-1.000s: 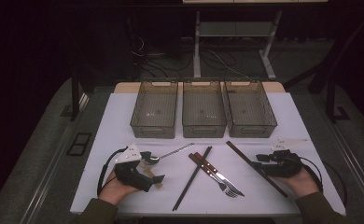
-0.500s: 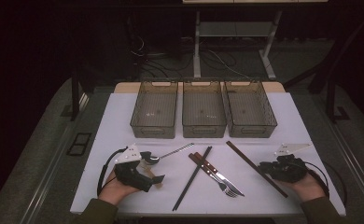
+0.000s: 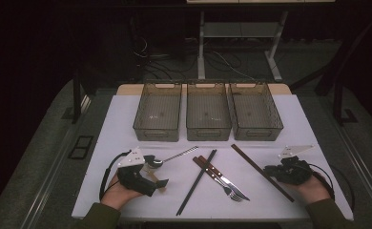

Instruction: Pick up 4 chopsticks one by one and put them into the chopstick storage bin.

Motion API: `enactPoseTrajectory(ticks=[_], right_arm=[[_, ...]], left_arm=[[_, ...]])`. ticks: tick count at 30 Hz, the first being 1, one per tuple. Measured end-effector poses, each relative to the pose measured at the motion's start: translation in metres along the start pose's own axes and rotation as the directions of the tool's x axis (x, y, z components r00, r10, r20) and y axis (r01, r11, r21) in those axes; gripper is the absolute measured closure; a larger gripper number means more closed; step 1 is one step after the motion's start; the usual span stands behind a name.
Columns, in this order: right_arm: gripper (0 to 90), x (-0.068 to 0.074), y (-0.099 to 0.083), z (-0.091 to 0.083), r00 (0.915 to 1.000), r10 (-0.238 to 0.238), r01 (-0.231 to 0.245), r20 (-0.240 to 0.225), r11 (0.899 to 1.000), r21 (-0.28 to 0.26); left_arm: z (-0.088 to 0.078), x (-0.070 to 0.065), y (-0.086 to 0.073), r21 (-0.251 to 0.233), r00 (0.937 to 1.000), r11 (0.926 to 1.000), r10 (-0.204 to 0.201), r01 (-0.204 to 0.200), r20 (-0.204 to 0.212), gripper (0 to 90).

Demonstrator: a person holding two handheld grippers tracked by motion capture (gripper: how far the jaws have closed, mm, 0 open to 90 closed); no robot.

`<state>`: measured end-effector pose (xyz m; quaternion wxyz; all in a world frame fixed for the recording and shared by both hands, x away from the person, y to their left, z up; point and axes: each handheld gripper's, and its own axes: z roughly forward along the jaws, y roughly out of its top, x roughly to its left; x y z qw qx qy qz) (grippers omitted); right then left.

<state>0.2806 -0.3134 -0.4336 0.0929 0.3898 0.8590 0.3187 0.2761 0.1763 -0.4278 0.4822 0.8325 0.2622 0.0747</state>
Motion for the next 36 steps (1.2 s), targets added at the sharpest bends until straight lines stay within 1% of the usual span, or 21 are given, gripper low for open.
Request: enactPoseTrajectory(ticks=[7, 12, 15, 21, 31, 36], right_arm=[[82.1, 0.0009, 0.0001, 0.0012, 1.0000, 0.001, -0.001, -0.001, 1.000, 0.012], [82.5, 0.0006, 0.0000, 0.0020, 1.0000, -0.008, 0.008, -0.003, 1.000, 0.020], [82.5, 0.0013, -0.0001, 0.0028, 1.0000, -0.003, 0.004, -0.001, 1.000, 0.023], [82.5, -0.0003, -0.0007, 0.0035, 0.9999, -0.011, 0.011, 0.010, 0.999, 0.033], [82.5, -0.0033, -0.0007, 0.0039, 0.9998, -0.001, 0.001, 0.022, 1.000, 0.031], [82.4, -0.0042, 0.0010, 0.0062, 0.9995, -0.007, 0.006, 0.032, 1.000, 0.026]], left_arm=[[0.0004, -0.0003, -0.0001, -0.004, 1.0000, 1.0000, -0.001, 0.001, 0.000, 0.0], [0.0005, -0.0003, -0.0001, -0.004, 1.0000, 1.0000, 0.000, 0.000, 0.000, 0.0], [0.0006, -0.0003, -0.0002, -0.003, 1.0000, 1.0000, -0.001, 0.001, -0.001, 0.0], [0.0002, -0.0002, 0.0000, -0.001, 1.0000, 1.0000, 0.000, 0.000, 0.000, 0.0], [0.0005, -0.0002, -0.0002, -0.004, 1.0000, 1.0000, -0.001, 0.001, -0.001, 0.0], [0.0009, -0.0005, -0.0002, -0.004, 1.0000, 1.0000, -0.002, 0.002, 0.000, 0.0]])
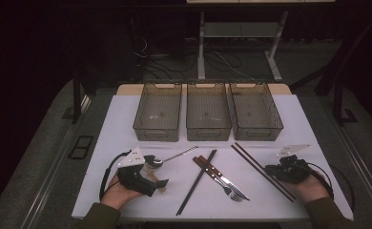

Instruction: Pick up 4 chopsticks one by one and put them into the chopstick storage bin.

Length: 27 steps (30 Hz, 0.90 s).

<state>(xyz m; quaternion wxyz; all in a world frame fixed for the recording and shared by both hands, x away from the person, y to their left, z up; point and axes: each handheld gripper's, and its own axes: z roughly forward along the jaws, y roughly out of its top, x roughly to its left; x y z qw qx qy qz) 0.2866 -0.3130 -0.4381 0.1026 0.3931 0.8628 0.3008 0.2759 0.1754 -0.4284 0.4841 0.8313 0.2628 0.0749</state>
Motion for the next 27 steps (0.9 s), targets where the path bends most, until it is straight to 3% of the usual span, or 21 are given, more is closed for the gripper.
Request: enactPoseTrajectory(ticks=[13, 27], right_arm=[[84.1, 0.0027, -0.0009, 0.0043, 0.9998, -0.008, 0.008, 0.018, 1.000, 0.003], [85.7, 0.0027, -0.0019, 0.0046, 0.9986, 0.045, -0.045, 0.027, 0.999, -0.007]], left_arm=[[0.0009, -0.0005, 0.0000, 0.004, 1.0000, 1.0000, 0.001, -0.001, 0.001, 0.0], [0.0016, -0.0008, 0.0000, 0.004, 1.0000, 1.0000, -0.002, 0.002, 0.000, 0.0]])
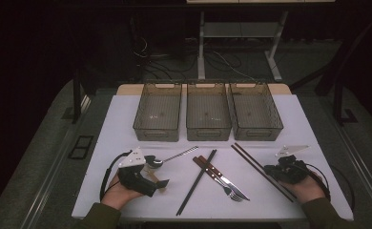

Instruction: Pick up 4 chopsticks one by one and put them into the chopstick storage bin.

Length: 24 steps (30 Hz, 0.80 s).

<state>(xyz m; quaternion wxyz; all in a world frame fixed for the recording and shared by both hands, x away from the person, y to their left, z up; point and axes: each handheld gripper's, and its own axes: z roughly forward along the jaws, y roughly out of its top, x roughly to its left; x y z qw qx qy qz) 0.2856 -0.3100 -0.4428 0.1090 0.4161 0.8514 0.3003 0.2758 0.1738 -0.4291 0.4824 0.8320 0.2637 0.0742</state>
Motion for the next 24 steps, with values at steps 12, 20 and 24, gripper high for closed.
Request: enactPoseTrajectory(ticks=[12, 20, 24], right_arm=[[86.1, -0.0001, -0.0006, -0.0005, 0.9995, 0.032, -0.032, -0.002, 0.999, -0.005], [86.1, -0.0055, 0.0003, -0.0048, 0.9995, 0.030, -0.030, -0.002, 0.999, -0.020], [86.1, -0.0063, 0.0004, -0.0086, 0.9993, 0.035, -0.035, -0.010, 0.999, -0.033]], left_arm=[[0.0001, 0.0004, -0.0003, -0.006, 1.0000, 1.0000, -0.001, 0.001, 0.001, 0.0], [0.0001, 0.0006, -0.0003, -0.005, 1.0000, 1.0000, 0.001, -0.001, 0.002, 0.0], [0.0000, 0.0004, -0.0001, -0.006, 1.0000, 1.0000, 0.001, -0.001, 0.001, 0.0]])
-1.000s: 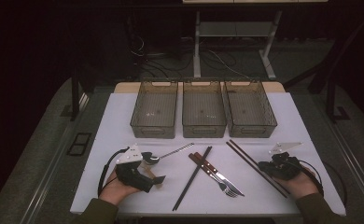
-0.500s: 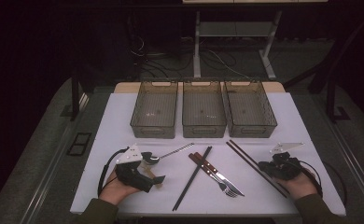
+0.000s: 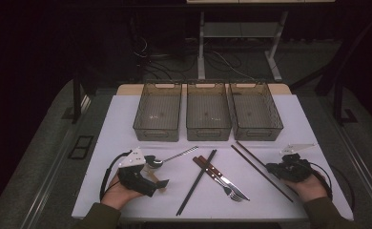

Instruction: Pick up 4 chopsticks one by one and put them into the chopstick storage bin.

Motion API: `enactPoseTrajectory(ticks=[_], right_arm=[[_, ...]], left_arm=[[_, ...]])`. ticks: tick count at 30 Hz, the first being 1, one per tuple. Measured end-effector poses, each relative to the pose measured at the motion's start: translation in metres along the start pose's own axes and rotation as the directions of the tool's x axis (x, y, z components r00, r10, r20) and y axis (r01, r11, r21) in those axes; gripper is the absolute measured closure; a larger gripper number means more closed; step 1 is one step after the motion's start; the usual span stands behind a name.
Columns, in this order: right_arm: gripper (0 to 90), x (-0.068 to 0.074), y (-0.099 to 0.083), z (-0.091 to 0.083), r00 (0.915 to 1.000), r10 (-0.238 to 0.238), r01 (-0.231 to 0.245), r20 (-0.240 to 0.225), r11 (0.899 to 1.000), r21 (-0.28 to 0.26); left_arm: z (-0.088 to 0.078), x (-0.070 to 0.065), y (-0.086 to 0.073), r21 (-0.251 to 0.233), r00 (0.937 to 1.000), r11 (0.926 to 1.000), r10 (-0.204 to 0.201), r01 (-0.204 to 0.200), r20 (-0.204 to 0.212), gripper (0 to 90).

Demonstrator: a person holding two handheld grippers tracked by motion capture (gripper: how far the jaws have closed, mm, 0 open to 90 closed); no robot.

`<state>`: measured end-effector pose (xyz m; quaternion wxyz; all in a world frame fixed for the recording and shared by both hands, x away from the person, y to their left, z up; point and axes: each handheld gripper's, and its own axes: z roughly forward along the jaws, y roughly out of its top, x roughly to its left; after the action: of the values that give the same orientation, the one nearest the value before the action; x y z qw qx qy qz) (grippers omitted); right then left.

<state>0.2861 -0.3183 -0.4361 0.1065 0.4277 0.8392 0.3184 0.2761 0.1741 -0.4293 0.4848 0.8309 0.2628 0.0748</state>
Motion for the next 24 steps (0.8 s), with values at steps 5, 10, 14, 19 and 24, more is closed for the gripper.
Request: enactPoseTrajectory(ticks=[5, 10, 14, 19, 24], right_arm=[[86.1, 0.002, 0.001, -0.003, 0.9998, -0.008, 0.008, -0.020, 1.000, -0.011], [86.1, 0.002, 0.001, -0.008, 0.9993, -0.016, 0.015, -0.033, 0.999, -0.032], [86.1, 0.001, 0.001, -0.012, 0.9991, -0.021, 0.019, -0.038, 0.999, -0.049], [86.1, 0.002, 0.003, -0.018, 0.9985, -0.026, 0.022, -0.048, 0.997, -0.080], [86.1, 0.004, 0.005, -0.022, 0.9977, -0.031, 0.025, -0.061, 0.995, -0.093]], left_arm=[[-0.001, 0.000, 0.000, 0.009, 1.0000, 0.9999, 0.004, -0.004, 0.001, 0.0], [0.000, 0.000, 0.000, 0.002, 1.0000, 1.0000, 0.002, -0.002, 0.001, 0.0], [0.000, 0.000, 0.000, 0.002, 1.0000, 1.0000, 0.001, -0.001, 0.002, 0.0], [0.000, 0.000, 0.000, 0.005, 1.0000, 1.0000, 0.004, -0.004, 0.001, 0.0], [0.000, 0.000, 0.000, 0.009, 1.0000, 1.0000, 0.004, -0.004, 0.002, 0.0]])
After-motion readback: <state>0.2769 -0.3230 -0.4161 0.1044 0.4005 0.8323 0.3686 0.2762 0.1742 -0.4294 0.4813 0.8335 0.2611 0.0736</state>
